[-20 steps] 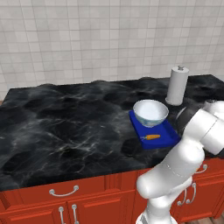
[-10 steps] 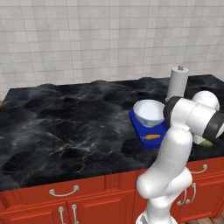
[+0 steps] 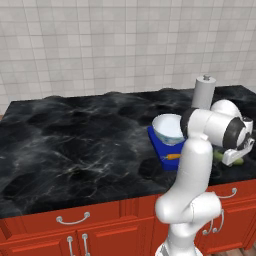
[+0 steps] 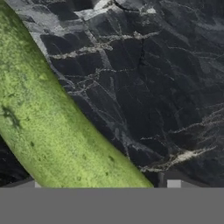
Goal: Place the two vegetables and bowl onto the tray for setting up a vegetable dip station.
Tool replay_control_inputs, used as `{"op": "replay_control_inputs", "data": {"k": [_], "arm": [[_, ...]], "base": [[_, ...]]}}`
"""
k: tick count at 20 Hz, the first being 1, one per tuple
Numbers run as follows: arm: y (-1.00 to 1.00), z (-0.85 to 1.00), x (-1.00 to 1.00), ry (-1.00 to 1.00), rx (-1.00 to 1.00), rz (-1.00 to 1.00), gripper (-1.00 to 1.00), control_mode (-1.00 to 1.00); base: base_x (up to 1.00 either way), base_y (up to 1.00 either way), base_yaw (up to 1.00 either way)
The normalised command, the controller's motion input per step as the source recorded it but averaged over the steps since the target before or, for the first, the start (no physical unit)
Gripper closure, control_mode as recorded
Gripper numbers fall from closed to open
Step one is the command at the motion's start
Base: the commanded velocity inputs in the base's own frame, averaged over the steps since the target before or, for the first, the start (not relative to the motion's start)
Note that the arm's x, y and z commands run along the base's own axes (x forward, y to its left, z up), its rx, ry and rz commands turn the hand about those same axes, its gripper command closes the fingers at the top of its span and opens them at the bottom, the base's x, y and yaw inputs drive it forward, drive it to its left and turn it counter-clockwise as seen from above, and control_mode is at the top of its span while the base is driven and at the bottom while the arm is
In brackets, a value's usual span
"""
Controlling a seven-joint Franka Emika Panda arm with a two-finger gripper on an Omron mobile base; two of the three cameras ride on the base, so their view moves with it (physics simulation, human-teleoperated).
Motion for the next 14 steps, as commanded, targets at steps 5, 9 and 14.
{"op": "replay_control_inputs", "data": {"k": [5, 9, 14], "arm": [[0.0, -0.23, 0.0, 0.0, 0.0, 0.0, 1.0, -1.0], [0.03, -0.04, 0.01, 0.0, 0.0, 0.0, 1.0, -1.0], [0.1, 0.23, -0.02, -0.05, 0.0, 0.02, 1.0, -1.0]], "base": [[0.0, 0.0, 0.0], [0.0, 0.0, 0.0], [0.0, 0.0, 0.0]]}}
